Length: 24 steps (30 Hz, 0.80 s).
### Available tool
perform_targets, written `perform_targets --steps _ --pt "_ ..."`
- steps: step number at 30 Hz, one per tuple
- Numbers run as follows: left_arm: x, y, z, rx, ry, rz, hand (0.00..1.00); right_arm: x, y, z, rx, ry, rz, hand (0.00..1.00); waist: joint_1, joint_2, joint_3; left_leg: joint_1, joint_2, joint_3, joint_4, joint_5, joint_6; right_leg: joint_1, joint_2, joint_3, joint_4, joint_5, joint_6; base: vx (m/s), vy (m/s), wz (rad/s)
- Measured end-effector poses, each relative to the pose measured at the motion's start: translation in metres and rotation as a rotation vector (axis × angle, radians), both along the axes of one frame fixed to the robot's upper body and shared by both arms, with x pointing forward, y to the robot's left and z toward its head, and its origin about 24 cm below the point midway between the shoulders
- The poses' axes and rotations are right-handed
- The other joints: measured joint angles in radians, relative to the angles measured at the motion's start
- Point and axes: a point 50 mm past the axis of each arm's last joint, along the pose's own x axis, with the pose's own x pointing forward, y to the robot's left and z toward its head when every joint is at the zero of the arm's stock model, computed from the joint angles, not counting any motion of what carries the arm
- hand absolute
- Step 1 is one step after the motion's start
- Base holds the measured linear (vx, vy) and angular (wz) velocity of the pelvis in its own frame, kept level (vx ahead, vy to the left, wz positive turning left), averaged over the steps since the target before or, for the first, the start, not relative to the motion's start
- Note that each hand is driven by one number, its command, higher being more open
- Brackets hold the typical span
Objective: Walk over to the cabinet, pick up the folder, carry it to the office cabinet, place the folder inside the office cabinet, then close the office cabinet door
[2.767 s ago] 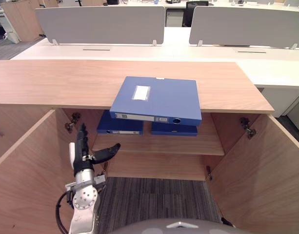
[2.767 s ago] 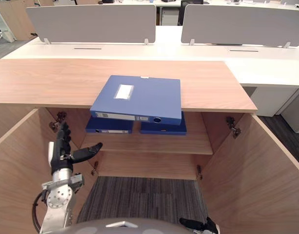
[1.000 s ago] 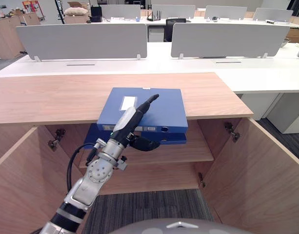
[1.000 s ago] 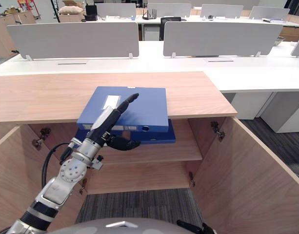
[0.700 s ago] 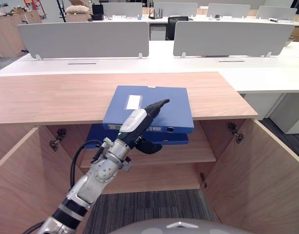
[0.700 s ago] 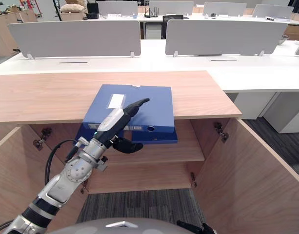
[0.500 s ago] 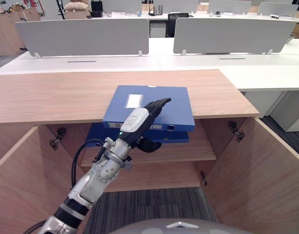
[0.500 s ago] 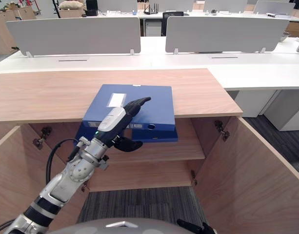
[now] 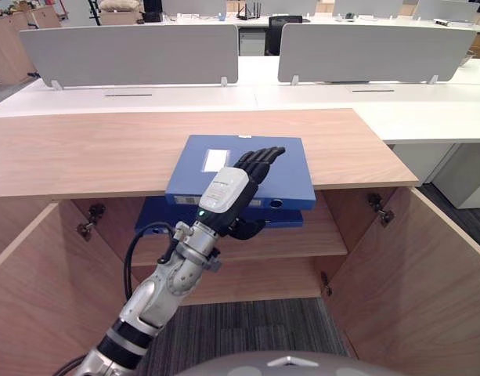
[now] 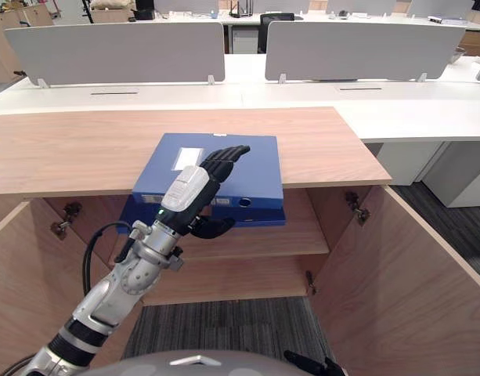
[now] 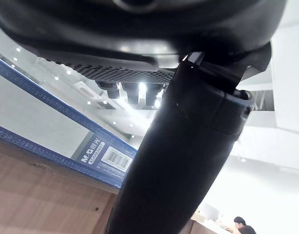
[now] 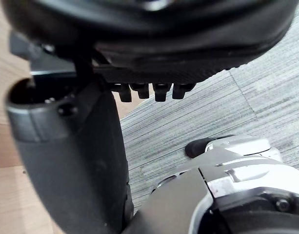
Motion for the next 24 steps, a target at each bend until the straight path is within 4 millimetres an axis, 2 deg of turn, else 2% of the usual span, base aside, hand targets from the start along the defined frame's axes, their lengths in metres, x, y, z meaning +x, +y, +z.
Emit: perform_targets --steps 9,19,20,24 --pt "-0.007 0.0 -0.013 0.042 0.008 0.065 1.0 0.0 0.0 0.0 -0.008 0.003 -0.002 1.0 0.0 -0.002 0.001 0.0 0.0 -0.001 -0.001 0.0 0.0 -0.001 -0.001 -0.005 0.002 -0.001 0.0 0.0 0.0 0.0" --pt "-0.005 0.003 -0.013 0.097 -0.031 0.111 1.0 0.0 0.0 0.0 -0.007 0.003 -0.003 1.0 -0.001 -0.001 0.002 0.0 -0.001 -0.001 -0.004 0.0 0.0 -0.002 -0.001 -0.006 -0.001 -0.001 0.0 0.0 0.0 0.0" --pt "-0.005 0.003 -0.014 0.1 -0.028 0.12 0.0 0.0 0.0 0.0 -0.007 0.002 -0.004 1.0 -0.002 -0.001 0.002 0.0 -0.001 -0.001 -0.004 0.0 0.0 -0.002 -0.001 -0.006 -0.001 -0.001 0.0 0.0 0.0 0.0" --pt "-0.003 0.005 -0.014 0.127 -0.042 0.151 0.0 0.0 0.0 0.0 -0.003 -0.001 -0.011 1.0 -0.003 0.001 0.006 0.0 -0.001 -0.001 -0.006 0.0 0.0 -0.002 -0.001 -0.006 -0.004 -0.001 0.0 0.0 0.0 0.0"
